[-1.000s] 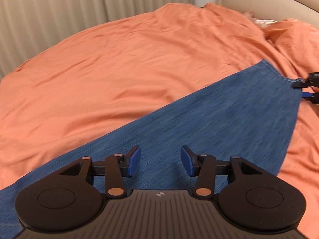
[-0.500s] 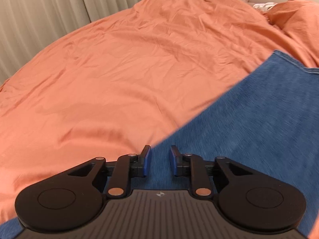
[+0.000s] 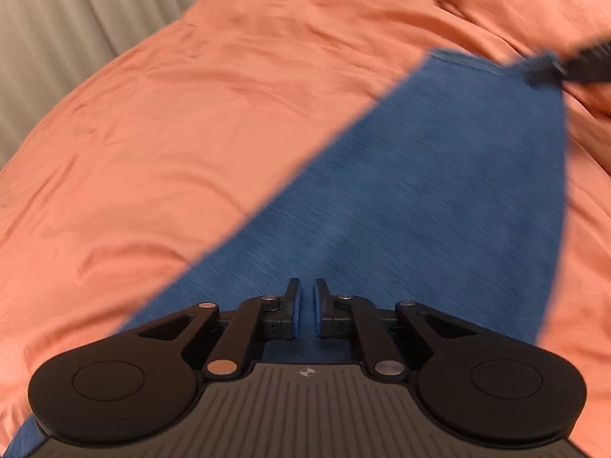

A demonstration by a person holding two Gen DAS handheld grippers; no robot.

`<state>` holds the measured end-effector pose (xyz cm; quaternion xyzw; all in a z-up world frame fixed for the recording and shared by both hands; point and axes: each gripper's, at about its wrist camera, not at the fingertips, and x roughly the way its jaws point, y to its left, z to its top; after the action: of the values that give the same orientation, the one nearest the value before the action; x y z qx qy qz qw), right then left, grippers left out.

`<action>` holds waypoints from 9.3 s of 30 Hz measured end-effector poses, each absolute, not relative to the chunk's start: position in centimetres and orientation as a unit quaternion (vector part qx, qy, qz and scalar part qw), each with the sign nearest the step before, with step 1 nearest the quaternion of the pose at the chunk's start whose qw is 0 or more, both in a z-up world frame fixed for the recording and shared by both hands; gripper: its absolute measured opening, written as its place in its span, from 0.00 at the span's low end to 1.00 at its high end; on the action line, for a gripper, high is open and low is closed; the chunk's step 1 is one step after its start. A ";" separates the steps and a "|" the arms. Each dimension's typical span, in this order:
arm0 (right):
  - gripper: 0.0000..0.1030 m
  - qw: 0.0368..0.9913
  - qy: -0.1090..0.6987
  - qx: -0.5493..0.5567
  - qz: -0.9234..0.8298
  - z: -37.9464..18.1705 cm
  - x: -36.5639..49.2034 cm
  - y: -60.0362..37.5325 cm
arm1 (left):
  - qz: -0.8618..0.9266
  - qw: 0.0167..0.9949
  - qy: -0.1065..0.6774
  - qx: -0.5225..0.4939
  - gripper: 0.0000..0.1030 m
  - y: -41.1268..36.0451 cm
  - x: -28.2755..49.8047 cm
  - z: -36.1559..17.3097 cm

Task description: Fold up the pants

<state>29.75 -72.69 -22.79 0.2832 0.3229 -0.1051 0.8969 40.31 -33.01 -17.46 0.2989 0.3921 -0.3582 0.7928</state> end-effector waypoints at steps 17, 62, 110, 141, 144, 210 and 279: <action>0.04 0.927 0.315 0.183 -0.085 -13.0 30.3 -66.7 | -0.446 0.732 0.458 0.235 0.10 -28.2 32.3 -15.4; 0.42 0.863 0.435 -0.081 0.243 -16.8 32.2 -26.2 | -0.247 0.824 0.485 -0.160 0.59 -0.5 39.1 -13.6; 0.34 0.893 0.431 -0.082 0.097 -20.8 25.7 -39.9 | -0.233 0.872 0.423 0.082 0.46 -6.1 36.8 -13.2; 0.01 0.852 0.396 -0.327 0.104 -25.3 26.5 -36.7 | -0.202 0.828 0.497 0.162 0.25 -10.3 35.2 -18.4; 0.00 0.850 0.402 -0.322 0.108 -24.8 26.2 -36.8 | -0.204 0.822 0.502 0.176 0.26 -10.3 35.6 -18.0; 0.34 0.773 0.482 -0.213 0.353 -24.1 47.8 -15.3 | 0.051 0.859 0.274 -0.430 0.19 30.5 33.8 -18.4; 0.53 0.846 0.465 0.187 0.181 -19.6 40.6 -39.2 | -0.171 0.887 0.418 0.091 0.65 -2.9 36.8 -10.6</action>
<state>40.58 -39.18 -19.59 0.1869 0.4645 0.1810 0.8465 36.84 -2.89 -10.64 0.0911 0.4184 -0.1713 0.8873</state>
